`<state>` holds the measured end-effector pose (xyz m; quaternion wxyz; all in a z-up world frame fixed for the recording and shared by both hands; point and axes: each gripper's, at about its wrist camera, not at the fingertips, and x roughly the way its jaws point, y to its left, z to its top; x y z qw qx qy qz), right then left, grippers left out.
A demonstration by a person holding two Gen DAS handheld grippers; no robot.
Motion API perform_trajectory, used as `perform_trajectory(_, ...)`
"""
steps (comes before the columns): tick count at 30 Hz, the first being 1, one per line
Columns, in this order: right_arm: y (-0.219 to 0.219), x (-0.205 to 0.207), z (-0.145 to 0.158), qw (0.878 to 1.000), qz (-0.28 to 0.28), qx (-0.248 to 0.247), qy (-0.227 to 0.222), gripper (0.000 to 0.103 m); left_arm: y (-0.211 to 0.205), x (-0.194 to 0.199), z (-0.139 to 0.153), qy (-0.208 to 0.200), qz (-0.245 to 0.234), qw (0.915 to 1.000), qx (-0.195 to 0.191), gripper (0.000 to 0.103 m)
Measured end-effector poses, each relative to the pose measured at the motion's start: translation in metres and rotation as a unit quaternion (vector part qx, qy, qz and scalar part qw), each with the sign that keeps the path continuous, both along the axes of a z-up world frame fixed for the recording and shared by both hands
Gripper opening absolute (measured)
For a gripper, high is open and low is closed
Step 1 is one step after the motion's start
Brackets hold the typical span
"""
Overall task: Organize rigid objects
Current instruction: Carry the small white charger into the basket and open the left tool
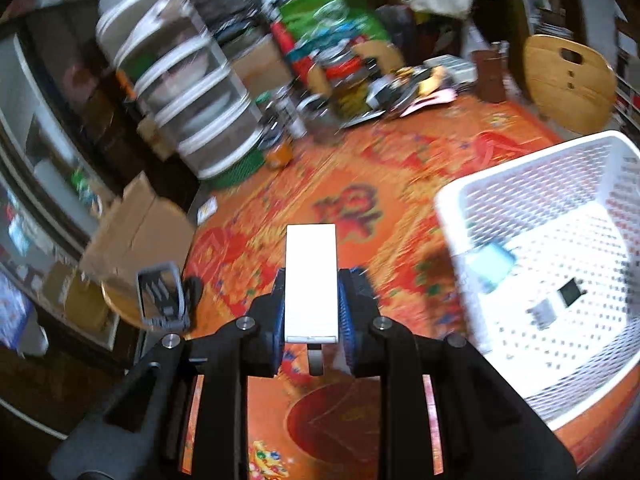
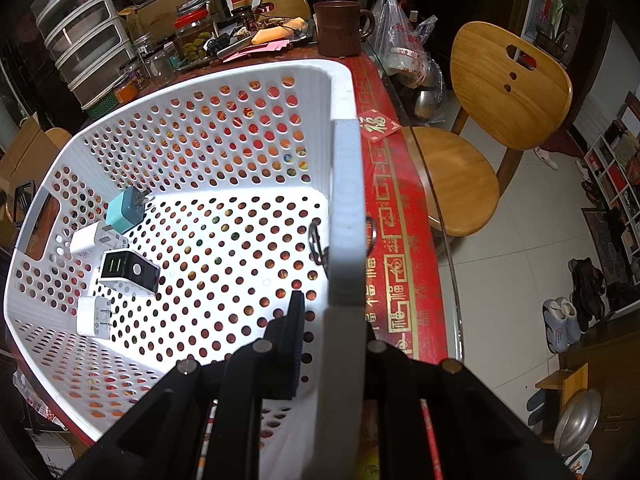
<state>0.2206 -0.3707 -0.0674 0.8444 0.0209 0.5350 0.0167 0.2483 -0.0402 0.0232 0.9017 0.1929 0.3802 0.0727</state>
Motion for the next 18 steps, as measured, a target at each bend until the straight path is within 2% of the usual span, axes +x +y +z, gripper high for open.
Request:
perform_trajectory(5,0.000,-0.001,0.000,1.000,-0.001,0.001,0.000,0.013,-0.076,0.001,0.004,0.006,-0.051,0.9978,0.041,0.021)
perform_trajectory(8,0.000,-0.001,0.000,1.000,-0.001,0.001,0.000,0.013,-0.114,0.007,-0.006,0.029,-0.077,0.9950,0.056,0.021)
perform_trajectory(10,0.000,-0.001,0.000,1.000,-0.001,0.000,0.000,0.013,-0.136,0.010,-0.016,0.039,-0.086,0.9923,0.080,0.021)
perform_trajectory(14,0.000,-0.001,0.000,1.000,0.000,0.000,0.000,0.013,-0.166,0.023,-0.045,0.088,-0.101,0.9856,0.104,0.021)
perform_trajectory(18,0.000,-0.001,0.000,1.000,-0.001,0.001,0.000,0.013,-0.179,0.033,-0.067,0.118,-0.103,0.9801,0.121,0.021)
